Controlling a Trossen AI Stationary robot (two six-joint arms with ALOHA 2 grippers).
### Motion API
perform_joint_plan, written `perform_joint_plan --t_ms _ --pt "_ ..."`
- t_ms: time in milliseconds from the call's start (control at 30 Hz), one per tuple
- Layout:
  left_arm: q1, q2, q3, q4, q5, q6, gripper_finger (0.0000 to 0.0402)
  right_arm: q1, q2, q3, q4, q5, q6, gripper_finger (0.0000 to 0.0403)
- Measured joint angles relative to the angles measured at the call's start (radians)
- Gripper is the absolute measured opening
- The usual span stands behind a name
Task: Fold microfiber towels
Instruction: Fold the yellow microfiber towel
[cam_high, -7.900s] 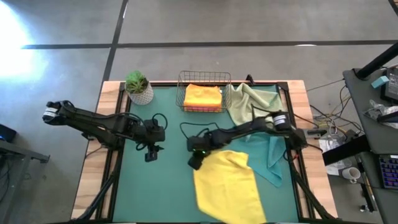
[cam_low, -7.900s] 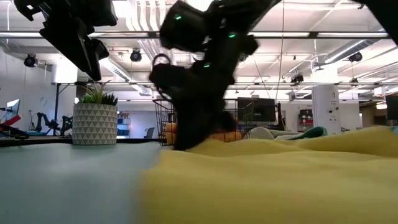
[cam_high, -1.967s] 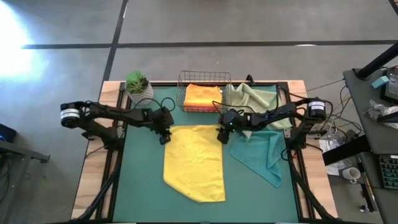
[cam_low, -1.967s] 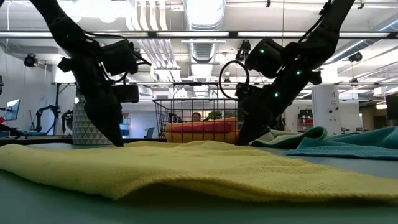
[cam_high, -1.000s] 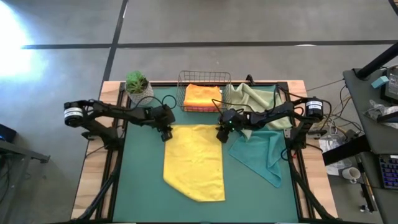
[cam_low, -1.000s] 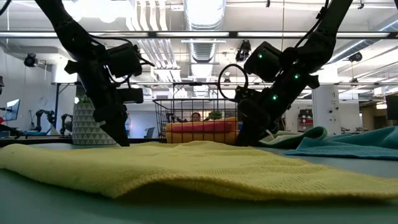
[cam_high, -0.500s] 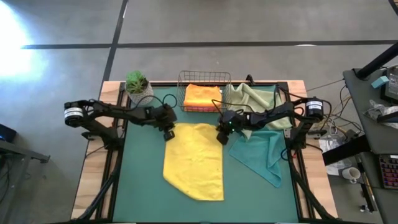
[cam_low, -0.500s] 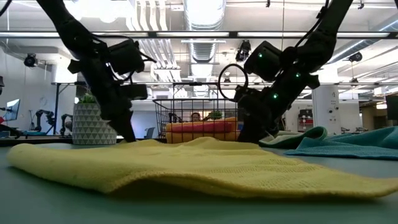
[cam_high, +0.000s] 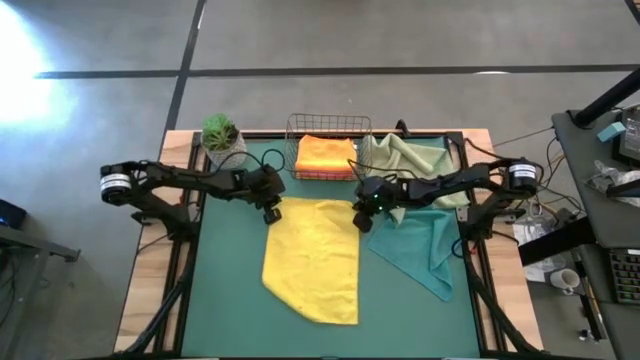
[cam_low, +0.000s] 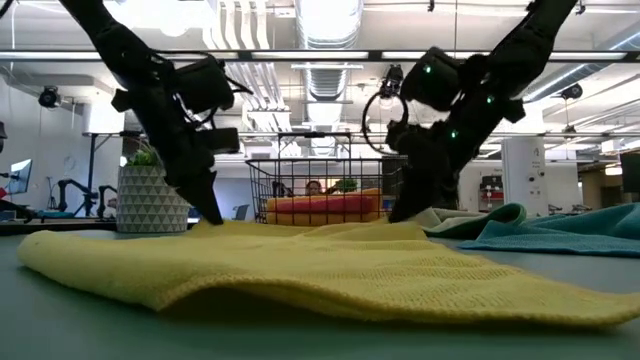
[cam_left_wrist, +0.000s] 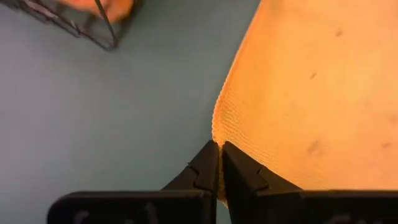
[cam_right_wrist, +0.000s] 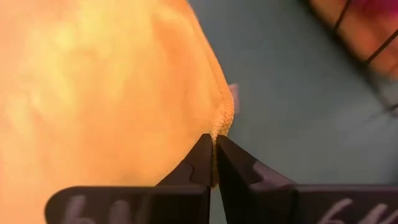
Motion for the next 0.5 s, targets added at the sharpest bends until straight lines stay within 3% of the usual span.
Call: perform_joint_plan --t_ms 500 --pt "0.000 -0.262 0.072 -0.115 -0.005 0.029 0.0000 0.061 -0.223 0.002 -0.035 0.109 0.026 0.0009"
